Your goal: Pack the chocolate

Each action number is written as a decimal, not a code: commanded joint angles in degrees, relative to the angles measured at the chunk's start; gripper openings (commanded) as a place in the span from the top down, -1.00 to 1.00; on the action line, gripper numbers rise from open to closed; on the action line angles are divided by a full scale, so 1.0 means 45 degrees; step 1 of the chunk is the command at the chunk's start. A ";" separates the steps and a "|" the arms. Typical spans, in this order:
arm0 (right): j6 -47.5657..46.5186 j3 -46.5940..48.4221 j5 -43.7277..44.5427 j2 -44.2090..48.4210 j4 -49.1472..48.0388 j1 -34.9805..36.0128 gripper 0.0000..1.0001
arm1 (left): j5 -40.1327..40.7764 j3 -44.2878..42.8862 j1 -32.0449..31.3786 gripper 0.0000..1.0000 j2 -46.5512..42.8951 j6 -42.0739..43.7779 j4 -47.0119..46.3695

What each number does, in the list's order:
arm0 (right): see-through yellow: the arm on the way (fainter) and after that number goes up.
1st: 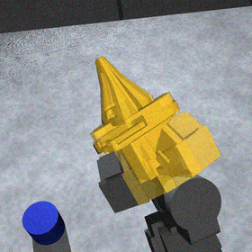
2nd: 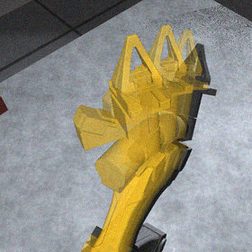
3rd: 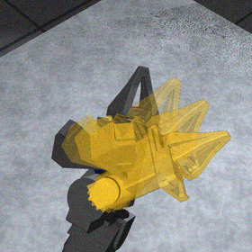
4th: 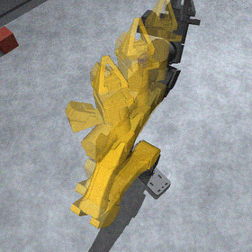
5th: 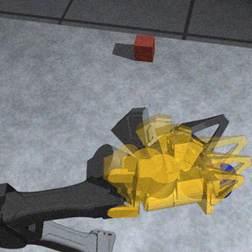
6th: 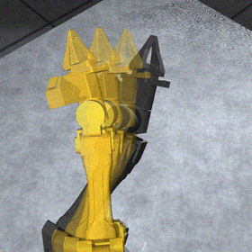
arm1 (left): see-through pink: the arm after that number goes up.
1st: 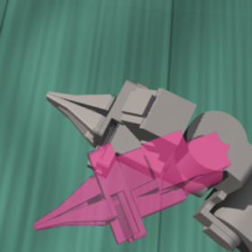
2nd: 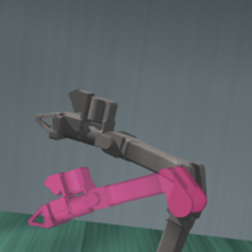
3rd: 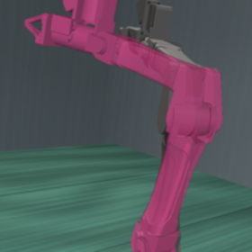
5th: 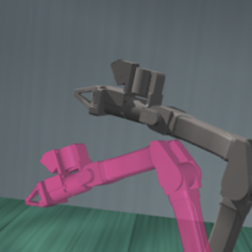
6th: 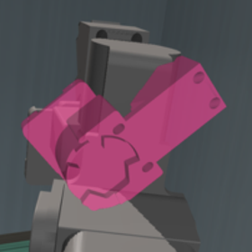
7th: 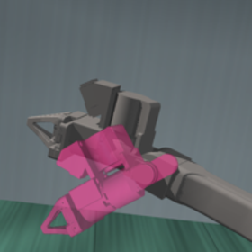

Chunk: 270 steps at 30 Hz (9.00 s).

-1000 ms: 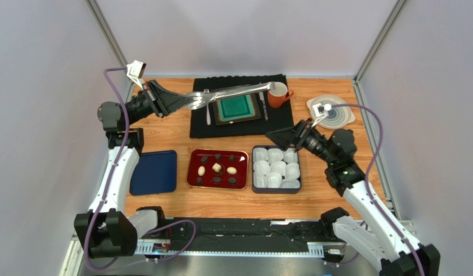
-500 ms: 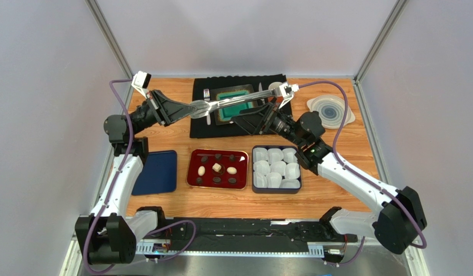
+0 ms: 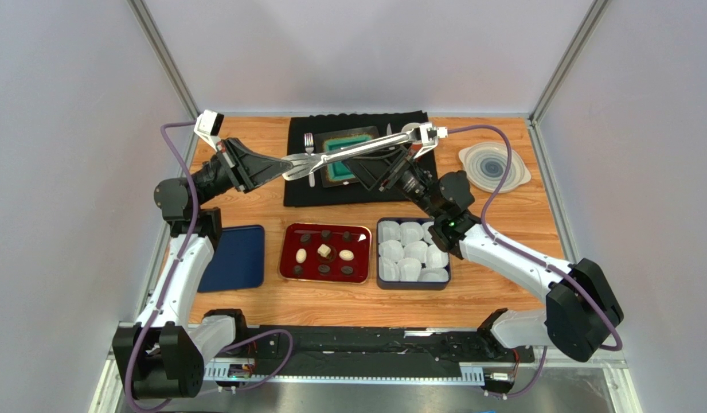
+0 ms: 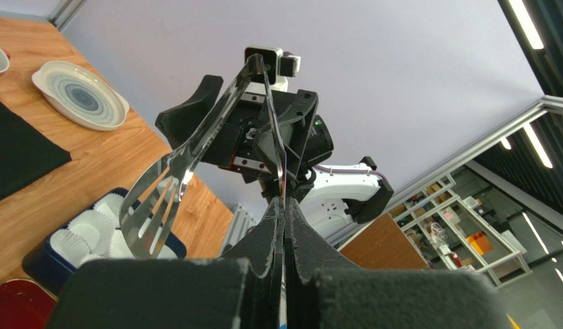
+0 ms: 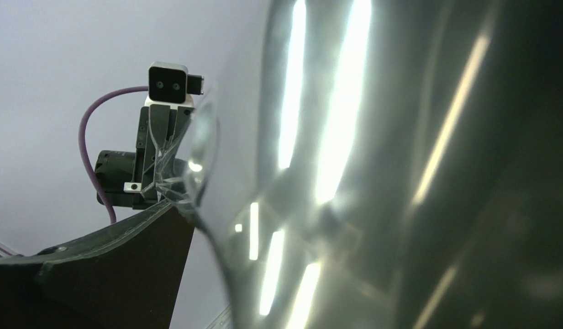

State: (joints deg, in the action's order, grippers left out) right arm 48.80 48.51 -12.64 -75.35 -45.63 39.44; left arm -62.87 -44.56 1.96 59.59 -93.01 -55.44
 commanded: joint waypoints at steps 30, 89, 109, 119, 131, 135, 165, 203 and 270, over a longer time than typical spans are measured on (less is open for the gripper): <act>-0.1430 0.0041 0.0856 -0.0189 -0.2068 0.1294 -0.83 | -0.0208 -0.0958 -0.0025 1.00 -0.0294 -0.0698 -0.0903; -0.1000 0.0391 0.1910 -0.0384 -0.3708 0.1431 -0.89 | -0.0287 -0.0998 -0.0044 1.00 -0.0586 -0.0873 -0.1039; -0.0511 0.0821 0.1424 -0.0580 -0.4334 0.1411 -0.37 | -0.0442 -0.0645 -0.0025 1.00 -0.0782 -0.0873 -0.1078; -0.1506 0.0314 0.1306 0.0767 -0.2909 0.1411 0.27 | -0.0794 -0.0646 -0.0044 1.00 -0.0821 -0.0115 -0.0145; -0.6153 0.1288 0.2477 0.4144 0.3183 0.1411 0.66 | -0.2395 -0.1758 -0.0044 0.46 -0.1095 0.4864 0.5866; -0.7150 0.1719 0.2711 0.4888 0.4687 0.1411 0.63 | -0.2922 -0.2129 -0.0044 0.20 -0.0978 0.6740 0.7922; -0.9004 0.1642 0.3506 0.4267 1.1762 0.3030 0.53 | 0.2949 -0.2969 0.0737 -0.07 0.0525 1.9925 1.8490; -1.0648 0.4335 0.6462 -0.3431 0.7033 0.6215 0.44 | 0.2604 -0.1583 -0.0043 -0.07 0.2578 1.9166 1.7750; -0.3382 1.0704 0.3688 -0.9136 1.9397 0.0337 1.00 | 0.1823 -0.1778 0.1225 -0.06 0.0781 2.0416 1.9332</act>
State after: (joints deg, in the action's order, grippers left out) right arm 34.65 97.27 1.17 -122.30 45.95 40.45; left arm -52.73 -52.12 7.22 64.84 -2.09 32.03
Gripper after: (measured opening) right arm 0.020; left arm 0.532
